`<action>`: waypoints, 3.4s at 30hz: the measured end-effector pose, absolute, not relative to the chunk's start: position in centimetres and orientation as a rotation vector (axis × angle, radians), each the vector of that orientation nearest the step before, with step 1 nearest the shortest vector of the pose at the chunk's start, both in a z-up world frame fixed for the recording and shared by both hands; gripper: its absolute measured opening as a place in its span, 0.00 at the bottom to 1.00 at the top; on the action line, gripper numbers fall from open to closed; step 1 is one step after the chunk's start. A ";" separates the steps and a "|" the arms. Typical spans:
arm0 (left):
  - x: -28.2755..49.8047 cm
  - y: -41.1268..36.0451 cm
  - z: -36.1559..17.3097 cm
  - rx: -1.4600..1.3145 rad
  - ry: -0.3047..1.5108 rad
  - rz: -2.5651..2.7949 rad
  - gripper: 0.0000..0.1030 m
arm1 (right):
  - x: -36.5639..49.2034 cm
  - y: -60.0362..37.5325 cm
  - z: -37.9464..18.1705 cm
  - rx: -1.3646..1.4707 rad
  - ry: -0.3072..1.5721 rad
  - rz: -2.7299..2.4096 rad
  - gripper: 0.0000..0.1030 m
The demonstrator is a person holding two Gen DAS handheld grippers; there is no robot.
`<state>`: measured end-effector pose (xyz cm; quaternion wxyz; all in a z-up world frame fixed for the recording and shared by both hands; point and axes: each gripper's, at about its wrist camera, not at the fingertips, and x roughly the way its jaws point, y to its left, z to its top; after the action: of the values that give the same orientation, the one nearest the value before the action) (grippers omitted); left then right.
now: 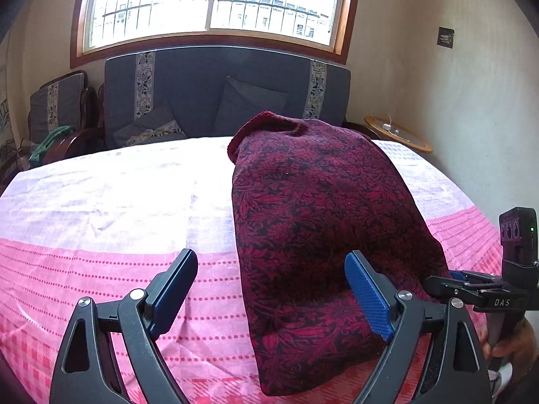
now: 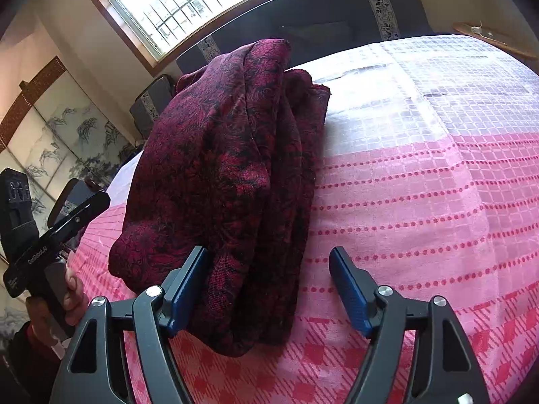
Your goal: Fold small clothes
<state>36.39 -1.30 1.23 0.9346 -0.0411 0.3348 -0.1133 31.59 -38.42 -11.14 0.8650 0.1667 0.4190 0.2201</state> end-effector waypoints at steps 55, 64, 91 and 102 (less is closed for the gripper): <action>41.1 0.7 0.8 -0.287 0.828 -0.547 0.58 | 40.1 -34.7 -9.9 0.591 0.881 0.798 0.50; 33.7 2.9 3.5 -0.202 0.788 -0.454 0.58 | 35.7 -31.6 -7.5 0.547 0.844 0.852 0.50; 21.6 7.1 1.6 -0.133 0.813 -0.381 0.59 | 31.9 -22.8 -6.3 0.511 0.915 0.845 0.50; 21.1 8.4 -0.2 -0.140 0.842 -0.379 0.59 | 33.0 -20.9 -6.4 0.508 0.945 0.829 0.50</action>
<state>21.07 8.41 -0.16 0.8931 -0.0675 0.4057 -0.1825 32.95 -20.92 -6.41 0.7789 0.2348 0.4371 0.3835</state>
